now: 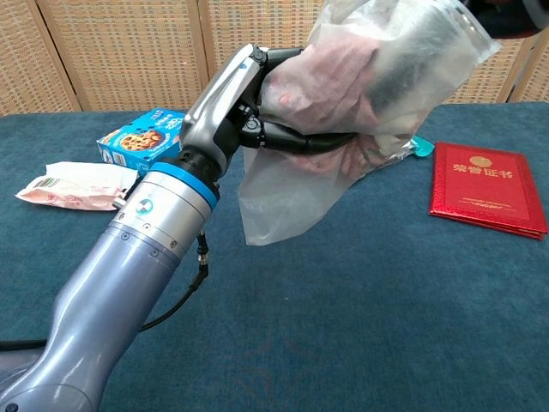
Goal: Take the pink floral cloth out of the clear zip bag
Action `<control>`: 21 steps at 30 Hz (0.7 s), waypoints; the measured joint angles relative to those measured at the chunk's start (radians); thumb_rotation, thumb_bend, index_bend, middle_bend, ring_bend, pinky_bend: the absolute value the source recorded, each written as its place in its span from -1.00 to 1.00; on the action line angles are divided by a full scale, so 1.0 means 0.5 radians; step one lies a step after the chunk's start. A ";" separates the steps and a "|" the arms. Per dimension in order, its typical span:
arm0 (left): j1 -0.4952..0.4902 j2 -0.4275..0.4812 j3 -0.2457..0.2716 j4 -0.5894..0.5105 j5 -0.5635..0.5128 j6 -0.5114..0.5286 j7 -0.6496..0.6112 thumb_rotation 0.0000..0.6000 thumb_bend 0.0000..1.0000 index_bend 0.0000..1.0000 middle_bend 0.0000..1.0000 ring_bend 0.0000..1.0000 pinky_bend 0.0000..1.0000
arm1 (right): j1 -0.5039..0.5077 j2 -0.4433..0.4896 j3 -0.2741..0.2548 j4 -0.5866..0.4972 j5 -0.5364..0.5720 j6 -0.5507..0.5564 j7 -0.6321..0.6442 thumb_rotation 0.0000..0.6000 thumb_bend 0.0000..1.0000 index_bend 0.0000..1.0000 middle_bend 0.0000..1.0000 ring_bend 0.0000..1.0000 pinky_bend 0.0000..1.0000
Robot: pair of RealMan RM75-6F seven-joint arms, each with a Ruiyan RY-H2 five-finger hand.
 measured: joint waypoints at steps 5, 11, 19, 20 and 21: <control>0.004 0.012 -0.001 -0.018 -0.007 -0.008 0.006 1.00 -0.57 0.31 0.29 0.09 0.26 | 0.008 -0.051 -0.005 0.008 0.008 0.051 -0.041 1.00 -0.17 0.58 -1.00 -1.00 -1.00; 0.008 0.019 -0.004 -0.032 -0.014 -0.010 0.009 1.00 -0.57 0.31 0.29 0.09 0.26 | 0.011 -0.093 -0.013 0.017 0.023 0.088 -0.074 1.00 0.51 0.68 -1.00 -1.00 -1.00; 0.014 0.033 0.004 -0.057 -0.016 -0.019 0.012 1.00 -0.57 0.31 0.17 0.07 0.25 | 0.007 -0.125 -0.021 0.010 0.016 0.122 -0.108 1.00 0.81 0.75 -1.00 -1.00 -1.00; 0.015 0.037 0.006 -0.062 -0.016 -0.023 0.012 1.00 -0.57 0.30 0.12 0.04 0.24 | 0.003 -0.128 -0.021 0.007 0.009 0.129 -0.111 1.00 0.81 0.76 -1.00 -1.00 -1.00; 0.015 0.045 0.011 -0.067 -0.015 -0.030 0.011 1.00 -0.57 0.22 -0.01 -0.06 0.18 | 0.000 -0.130 -0.020 0.005 0.003 0.133 -0.110 1.00 0.81 0.76 -1.00 -1.00 -1.00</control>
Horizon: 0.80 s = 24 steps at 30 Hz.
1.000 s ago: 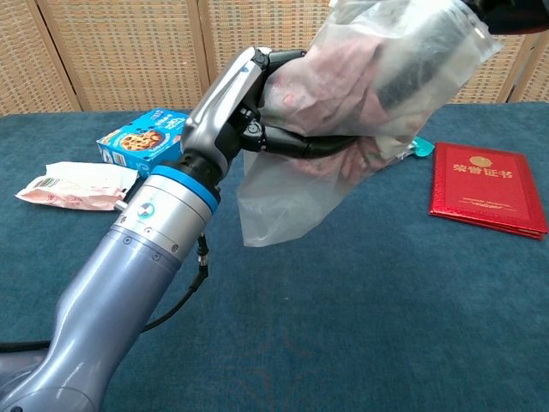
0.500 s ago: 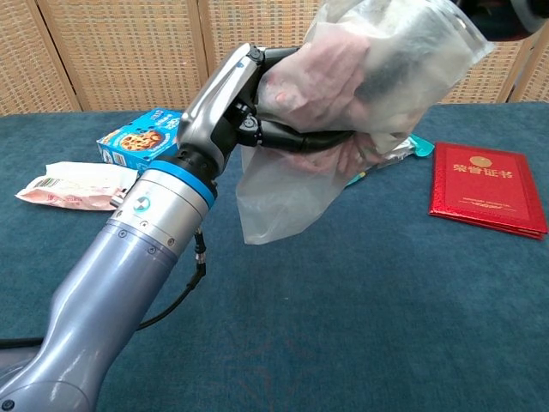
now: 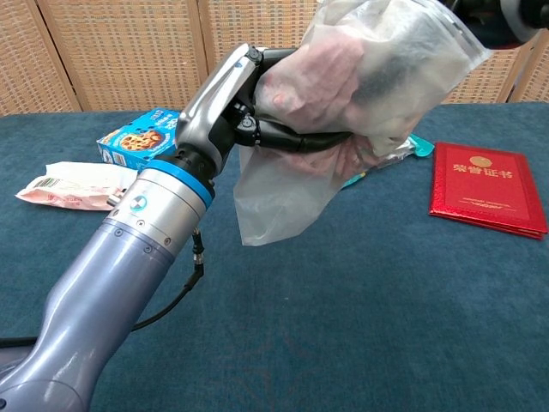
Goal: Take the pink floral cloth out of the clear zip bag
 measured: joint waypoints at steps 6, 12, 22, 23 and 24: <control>0.005 0.067 0.064 -0.023 0.026 -0.052 0.036 1.00 -0.58 -0.75 -0.96 -0.98 -0.78 | -0.038 -0.020 0.012 -0.002 -0.071 0.021 0.049 1.00 0.81 0.77 -1.00 -1.00 -1.00; 0.051 0.181 0.163 -0.067 0.073 -0.060 0.102 1.00 -0.58 -0.96 -1.00 -1.00 -0.93 | -0.061 -0.084 0.011 0.021 -0.116 0.034 0.075 1.00 0.81 0.77 -1.00 -1.00 -1.00; 0.151 0.340 0.247 -0.084 0.130 0.022 -0.035 1.00 -0.58 -1.00 -1.00 -1.00 -1.00 | -0.026 -0.231 0.045 0.093 -0.044 0.039 0.091 1.00 0.81 0.77 -1.00 -1.00 -1.00; 0.156 0.353 0.252 -0.088 0.134 0.025 -0.044 1.00 -0.58 -1.00 -1.00 -1.00 -1.00 | -0.022 -0.241 0.054 0.099 -0.030 0.041 0.096 1.00 0.81 0.77 -1.00 -1.00 -1.00; 0.164 0.372 0.259 -0.096 0.139 0.031 -0.055 1.00 -0.58 -1.00 -1.00 -1.00 -1.00 | -0.019 -0.249 0.060 0.103 -0.020 0.042 0.101 1.00 0.81 0.77 -1.00 -1.00 -1.00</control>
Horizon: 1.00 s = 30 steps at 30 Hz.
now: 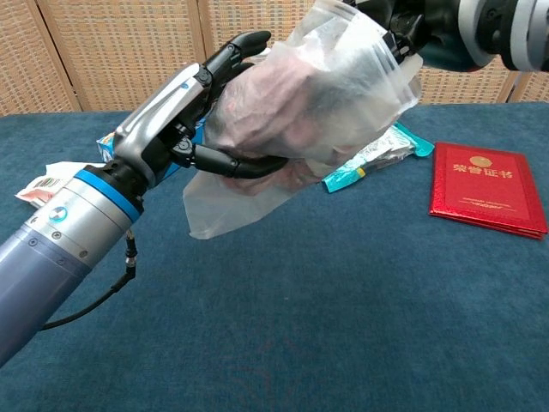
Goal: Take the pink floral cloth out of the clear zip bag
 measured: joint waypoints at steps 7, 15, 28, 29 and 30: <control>0.038 0.151 0.035 -0.097 0.017 0.003 -0.039 1.00 -0.59 -1.00 -1.00 -1.00 -1.00 | 0.017 -0.051 0.088 0.017 0.093 0.000 0.096 1.00 0.81 0.77 -1.00 -1.00 -1.00; 0.105 0.560 0.085 -0.482 -0.022 -0.085 0.114 1.00 -0.59 -1.00 -1.00 -1.00 -1.00 | 0.084 -0.144 0.156 0.043 0.226 0.036 0.081 1.00 0.81 0.77 -1.00 -1.00 -1.00; 0.281 1.230 0.212 -0.813 -0.098 -0.210 0.302 1.00 -0.59 -1.00 -1.00 -1.00 -1.00 | 0.178 -0.455 0.092 0.159 0.342 0.043 0.011 1.00 0.81 0.77 -1.00 -1.00 -1.00; 0.296 1.251 0.227 -0.814 -0.095 -0.213 0.293 1.00 -0.59 -1.00 -1.00 -1.00 -1.00 | 0.187 -0.502 0.077 0.186 0.349 0.036 0.008 1.00 0.81 0.77 -1.00 -1.00 -1.00; 0.309 1.263 0.239 -0.814 -0.091 -0.214 0.282 1.00 -0.59 -1.00 -1.00 -1.00 -1.00 | 0.193 -0.539 0.064 0.210 0.354 0.029 0.005 1.00 0.81 0.77 -1.00 -1.00 -1.00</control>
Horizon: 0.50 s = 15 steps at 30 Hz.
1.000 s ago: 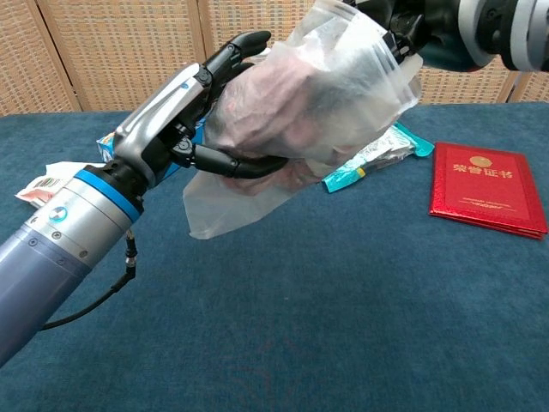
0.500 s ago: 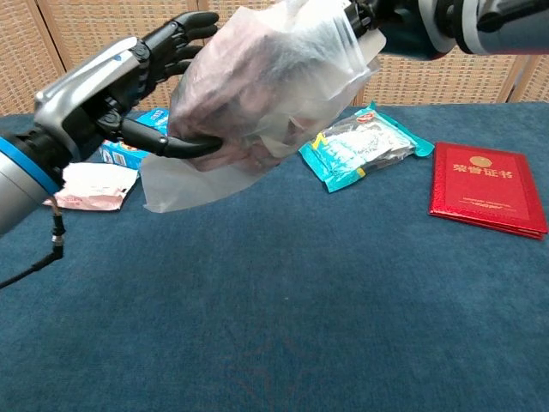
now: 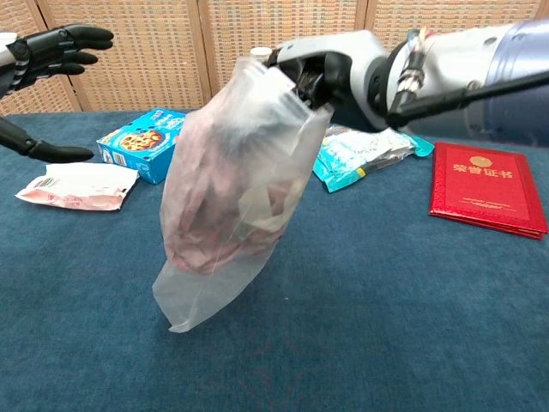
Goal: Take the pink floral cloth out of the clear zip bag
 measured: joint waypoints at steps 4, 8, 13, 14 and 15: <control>0.035 0.022 0.026 0.022 0.026 0.010 -0.035 1.00 -0.59 -1.00 -1.00 -1.00 -1.00 | 0.026 -0.144 -0.045 0.121 0.023 -0.041 -0.004 1.00 0.81 0.77 -1.00 -1.00 -1.00; 0.055 0.035 0.031 0.041 0.047 0.028 -0.064 1.00 -0.60 -1.00 -1.00 -1.00 -1.00 | 0.048 -0.282 -0.047 0.224 0.043 -0.094 0.027 1.00 0.81 0.77 -1.00 -1.00 -1.00; 0.074 0.032 0.022 0.077 0.056 0.044 -0.051 1.00 -0.59 -1.00 -1.00 -1.00 -1.00 | 0.058 -0.343 0.033 0.259 0.034 -0.109 0.073 1.00 0.81 0.77 -1.00 -1.00 -1.00; 0.075 0.030 0.022 0.082 0.055 0.043 -0.045 1.00 -0.59 -1.00 -1.00 -1.00 -1.00 | 0.059 -0.357 0.051 0.274 0.034 -0.100 0.081 1.00 0.81 0.77 -1.00 -1.00 -1.00; 0.078 0.027 0.021 0.091 0.054 0.041 -0.035 1.00 -0.59 -1.00 -1.00 -1.00 -1.00 | 0.057 -0.365 0.064 0.285 0.035 -0.094 0.092 1.00 0.81 0.77 -1.00 -1.00 -1.00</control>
